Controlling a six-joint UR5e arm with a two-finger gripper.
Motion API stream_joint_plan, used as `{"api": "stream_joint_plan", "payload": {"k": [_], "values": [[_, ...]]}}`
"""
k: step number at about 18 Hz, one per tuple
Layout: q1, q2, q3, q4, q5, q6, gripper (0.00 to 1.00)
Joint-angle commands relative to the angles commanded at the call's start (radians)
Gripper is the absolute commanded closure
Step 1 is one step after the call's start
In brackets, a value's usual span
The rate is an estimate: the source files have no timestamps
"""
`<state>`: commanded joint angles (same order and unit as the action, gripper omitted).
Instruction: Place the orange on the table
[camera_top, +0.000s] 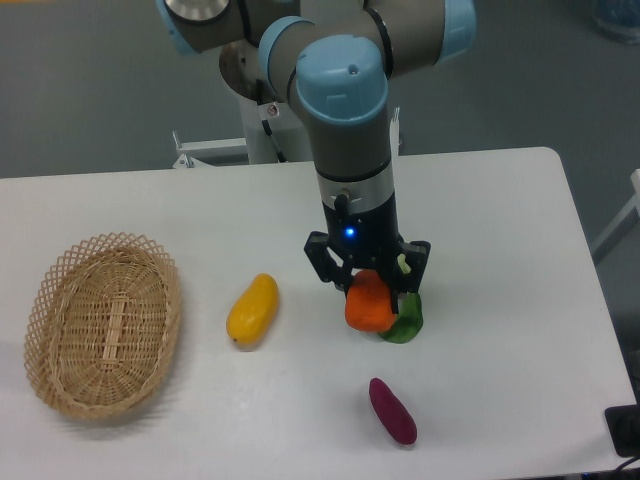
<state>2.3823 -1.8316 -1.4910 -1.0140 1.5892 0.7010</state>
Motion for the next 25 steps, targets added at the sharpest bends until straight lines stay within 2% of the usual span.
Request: {"api": "stream_joint_plan", "payload": {"k": [11, 16, 21, 23, 25], "values": [[0.005, -0.005, -0.006, 0.020, 0.005, 0.000, 0.45], [0.008, -0.040, -0.012, 0.041, 0.017, -0.002, 0.45], [0.055, -0.078, -0.048, 0.052, 0.098, -0.012, 0.45], [0.089, -0.089, -0.084, 0.058, 0.118, -0.011, 0.45], [0.121, -0.089, -0.130, 0.089, 0.121, 0.006, 0.45]]}}
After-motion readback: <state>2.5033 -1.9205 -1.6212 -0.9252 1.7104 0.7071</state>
